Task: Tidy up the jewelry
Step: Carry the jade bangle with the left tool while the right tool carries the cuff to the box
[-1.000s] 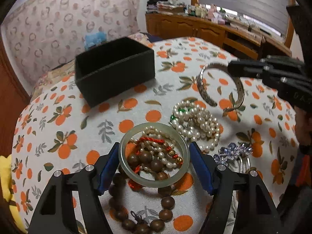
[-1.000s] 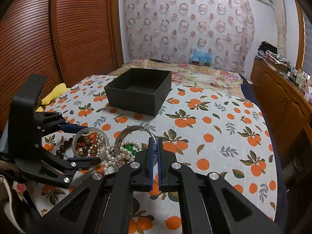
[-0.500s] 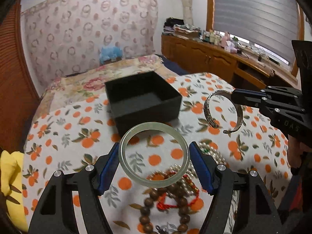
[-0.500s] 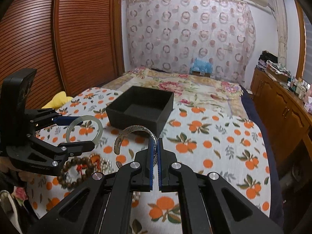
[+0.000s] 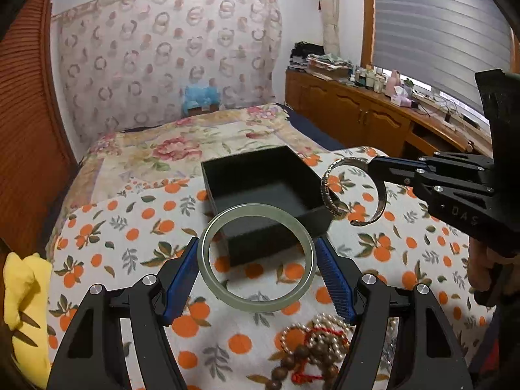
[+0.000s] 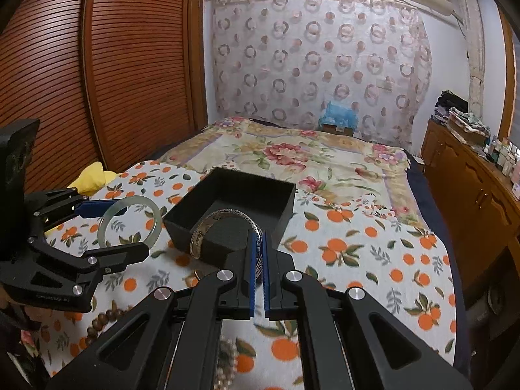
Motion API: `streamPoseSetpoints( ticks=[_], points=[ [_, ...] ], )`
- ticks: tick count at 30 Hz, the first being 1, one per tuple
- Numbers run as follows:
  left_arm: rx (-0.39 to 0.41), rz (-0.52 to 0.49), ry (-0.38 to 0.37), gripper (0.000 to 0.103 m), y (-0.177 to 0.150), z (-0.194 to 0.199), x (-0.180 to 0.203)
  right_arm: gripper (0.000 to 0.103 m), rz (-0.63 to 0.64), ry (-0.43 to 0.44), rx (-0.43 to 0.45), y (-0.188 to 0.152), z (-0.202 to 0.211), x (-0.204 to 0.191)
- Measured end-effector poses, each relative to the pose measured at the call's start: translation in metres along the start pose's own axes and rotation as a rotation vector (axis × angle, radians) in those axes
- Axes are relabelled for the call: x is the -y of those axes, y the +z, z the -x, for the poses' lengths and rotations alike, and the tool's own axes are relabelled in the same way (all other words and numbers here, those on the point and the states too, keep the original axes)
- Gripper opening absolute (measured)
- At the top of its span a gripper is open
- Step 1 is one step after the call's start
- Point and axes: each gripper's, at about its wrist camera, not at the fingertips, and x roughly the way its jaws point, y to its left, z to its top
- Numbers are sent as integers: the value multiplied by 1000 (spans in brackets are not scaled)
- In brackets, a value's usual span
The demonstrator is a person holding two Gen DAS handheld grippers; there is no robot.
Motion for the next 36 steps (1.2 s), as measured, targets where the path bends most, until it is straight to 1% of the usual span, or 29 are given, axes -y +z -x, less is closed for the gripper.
streamPoseSetpoints(
  ticks=[10, 15, 17, 21, 24, 29, 33, 35, 36],
  points=[
    [0, 20, 33, 68, 12, -10, -17, 4, 7, 4, -25, 16, -37, -3],
    [-10, 28, 39, 68, 18, -18, -23, 6, -1, 72, -76, 14, -64, -5],
    [-12, 27, 41, 68, 19, -21, -23, 6, -8, 81, -77, 13, -68, -6],
    [-12, 20, 40, 68, 27, -28, -20, 6, -11, 87, -63, 11, -63, -2],
    [-8, 10, 40, 68, 34, -34, -16, 6, -7, 73, -42, 11, -55, 1],
    [-8, 7, 41, 68, 38, -36, -11, 6, -21, 71, -27, 13, -46, 11],
    [-8, 4, 38, 68, 38, -38, -9, 7, -30, 88, -6, 11, -33, 13],
    [-7, 6, 39, 68, 35, -38, -8, 25, -21, 88, -15, 8, -32, 7],
    [-7, 10, 38, 68, 34, -38, -8, 37, -24, 95, -18, 8, -33, 6]
  ],
)
